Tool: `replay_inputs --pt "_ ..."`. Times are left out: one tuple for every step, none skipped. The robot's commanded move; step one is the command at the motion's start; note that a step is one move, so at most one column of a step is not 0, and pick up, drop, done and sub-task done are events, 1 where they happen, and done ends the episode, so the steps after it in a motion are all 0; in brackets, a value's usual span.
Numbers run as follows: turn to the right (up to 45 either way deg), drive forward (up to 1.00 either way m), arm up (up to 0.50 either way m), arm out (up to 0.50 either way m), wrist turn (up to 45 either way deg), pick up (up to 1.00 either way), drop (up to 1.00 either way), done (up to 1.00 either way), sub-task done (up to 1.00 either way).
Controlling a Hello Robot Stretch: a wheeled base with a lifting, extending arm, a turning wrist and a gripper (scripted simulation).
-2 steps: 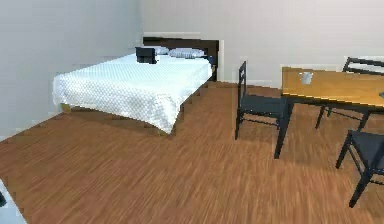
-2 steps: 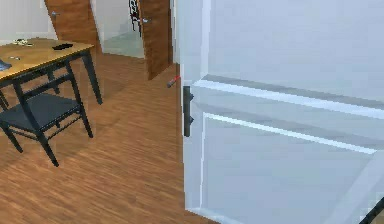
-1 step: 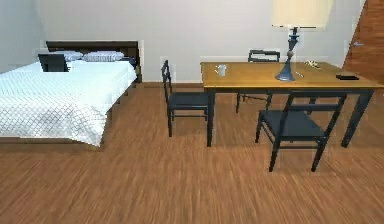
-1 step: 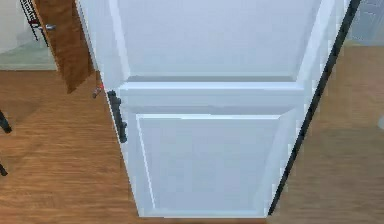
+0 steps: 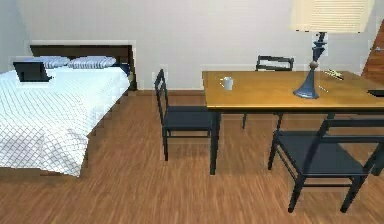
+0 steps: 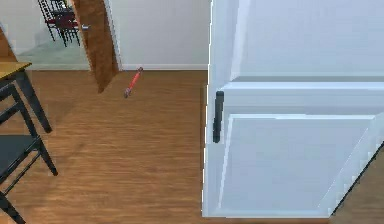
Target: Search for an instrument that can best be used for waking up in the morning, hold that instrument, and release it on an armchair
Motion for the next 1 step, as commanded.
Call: replay_inputs --pt "45.0 0.0 0.0 0.0 0.0 0.0 0.0 0.0 0.0"
